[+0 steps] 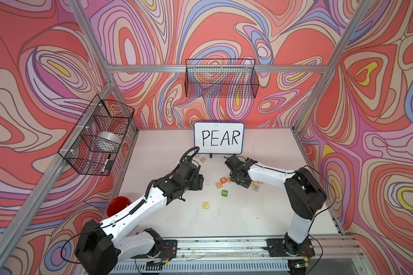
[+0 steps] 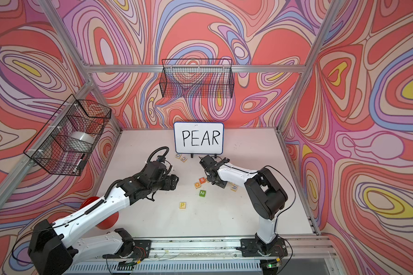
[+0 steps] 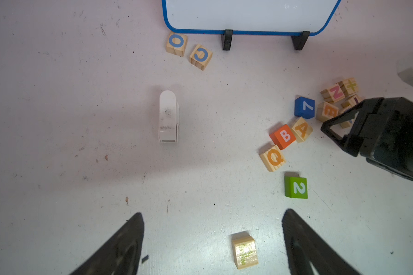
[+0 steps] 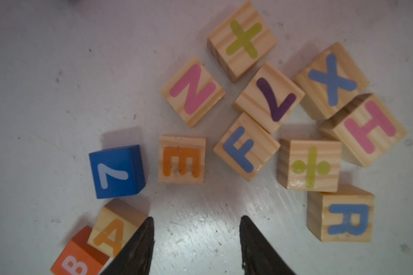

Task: Spell the uppercase word “pear” with letter blocks
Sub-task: Pick up the letter block from the center of the board.

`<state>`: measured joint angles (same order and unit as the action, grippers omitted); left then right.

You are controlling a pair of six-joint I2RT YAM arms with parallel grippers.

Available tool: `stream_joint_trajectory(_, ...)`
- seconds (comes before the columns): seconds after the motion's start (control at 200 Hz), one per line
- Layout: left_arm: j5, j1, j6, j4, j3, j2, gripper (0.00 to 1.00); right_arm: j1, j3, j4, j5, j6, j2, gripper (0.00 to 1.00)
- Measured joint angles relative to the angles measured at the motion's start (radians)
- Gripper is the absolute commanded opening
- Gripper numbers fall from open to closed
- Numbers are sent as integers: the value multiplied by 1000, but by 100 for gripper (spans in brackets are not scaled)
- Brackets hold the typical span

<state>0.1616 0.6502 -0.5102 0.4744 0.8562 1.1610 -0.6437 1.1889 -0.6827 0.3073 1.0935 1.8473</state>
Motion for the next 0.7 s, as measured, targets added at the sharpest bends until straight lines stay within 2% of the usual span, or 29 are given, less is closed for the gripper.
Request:
stream_joint_trajectory(0.411, 9, -4, -3, 3, 1, 0, 87, 6, 74, -10, 70, -17, 101, 54)
stream_joint_trajectory(0.616, 23, -4, -24, 8, 14, 11, 87, 56, 59, 77, 65, -47, 103, 48)
stream_joint_trajectory(0.701, 23, -4, -40, 8, 14, 15, 87, 70, 58, 90, 66, -61, 103, 42)
